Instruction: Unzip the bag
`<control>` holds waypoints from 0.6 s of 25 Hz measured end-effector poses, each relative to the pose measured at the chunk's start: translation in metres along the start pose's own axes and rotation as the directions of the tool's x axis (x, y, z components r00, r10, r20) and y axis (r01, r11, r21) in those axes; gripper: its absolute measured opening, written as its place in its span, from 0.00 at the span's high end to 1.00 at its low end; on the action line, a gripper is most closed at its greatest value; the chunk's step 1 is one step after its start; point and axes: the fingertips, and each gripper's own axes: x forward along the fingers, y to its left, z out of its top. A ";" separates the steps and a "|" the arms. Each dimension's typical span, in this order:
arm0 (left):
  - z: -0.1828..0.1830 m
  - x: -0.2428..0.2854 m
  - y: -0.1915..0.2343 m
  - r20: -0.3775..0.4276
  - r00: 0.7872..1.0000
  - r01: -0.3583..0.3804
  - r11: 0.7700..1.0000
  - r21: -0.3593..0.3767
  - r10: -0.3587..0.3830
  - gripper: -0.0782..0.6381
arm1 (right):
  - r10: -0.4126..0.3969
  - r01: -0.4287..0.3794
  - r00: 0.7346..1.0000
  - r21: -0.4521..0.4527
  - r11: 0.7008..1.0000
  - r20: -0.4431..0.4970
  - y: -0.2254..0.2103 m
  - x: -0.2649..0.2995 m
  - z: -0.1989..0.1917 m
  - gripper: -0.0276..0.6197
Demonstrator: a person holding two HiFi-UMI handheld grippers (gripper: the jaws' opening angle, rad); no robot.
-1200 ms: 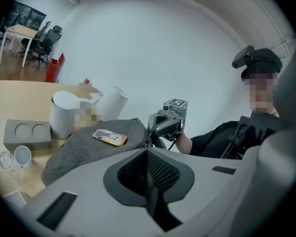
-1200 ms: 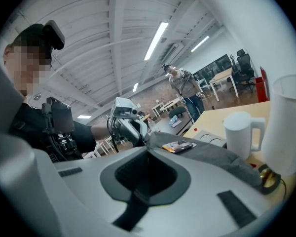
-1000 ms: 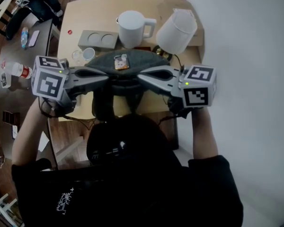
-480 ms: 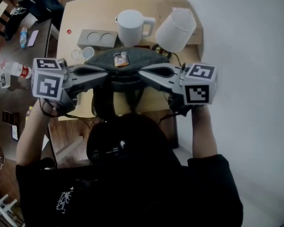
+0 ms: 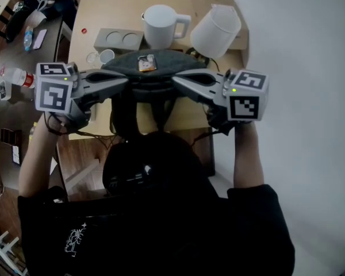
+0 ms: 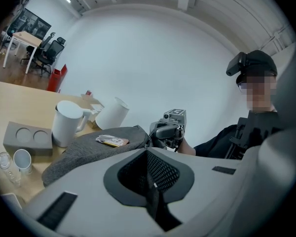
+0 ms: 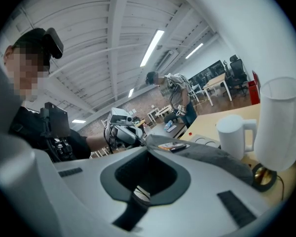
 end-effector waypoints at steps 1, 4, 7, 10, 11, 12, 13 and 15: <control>0.001 -0.001 0.000 0.004 1.000 -0.001 1.000 0.000 0.001 0.89 | -0.002 0.002 1.000 0.001 1.000 0.001 -0.001 -0.001 0.000 0.94; 0.001 -0.003 0.001 0.010 1.000 -0.007 1.000 0.003 0.007 0.89 | -0.007 0.007 1.000 0.003 1.000 0.004 -0.002 -0.003 0.000 0.94; 0.000 -0.006 0.002 0.020 1.000 -0.014 1.000 0.001 0.014 0.89 | -0.011 0.011 1.000 0.002 1.000 0.008 -0.004 -0.005 0.000 0.94; 0.000 -0.009 0.004 0.029 0.999 -0.022 1.000 -0.002 0.022 0.89 | -0.014 0.013 1.000 0.004 1.000 0.012 -0.005 -0.006 0.000 0.94; 0.000 -0.010 0.004 0.030 0.999 -0.023 1.000 -0.001 0.023 0.89 | -0.015 0.015 1.000 0.005 1.000 0.013 -0.005 -0.007 0.001 0.94; 0.000 -0.010 0.004 0.031 0.999 -0.023 1.000 -0.001 0.023 0.89 | -0.015 0.015 1.000 0.005 1.000 0.014 -0.005 -0.007 0.001 0.94; 0.001 -0.010 0.004 0.031 0.999 -0.023 1.000 -0.001 0.023 0.89 | -0.016 0.016 1.000 0.006 1.000 0.014 -0.006 -0.008 0.001 0.94; 0.000 -0.010 0.004 0.031 0.999 -0.022 1.000 -0.002 0.022 0.89 | -0.017 0.017 1.000 0.006 1.000 0.012 -0.006 -0.008 0.001 0.94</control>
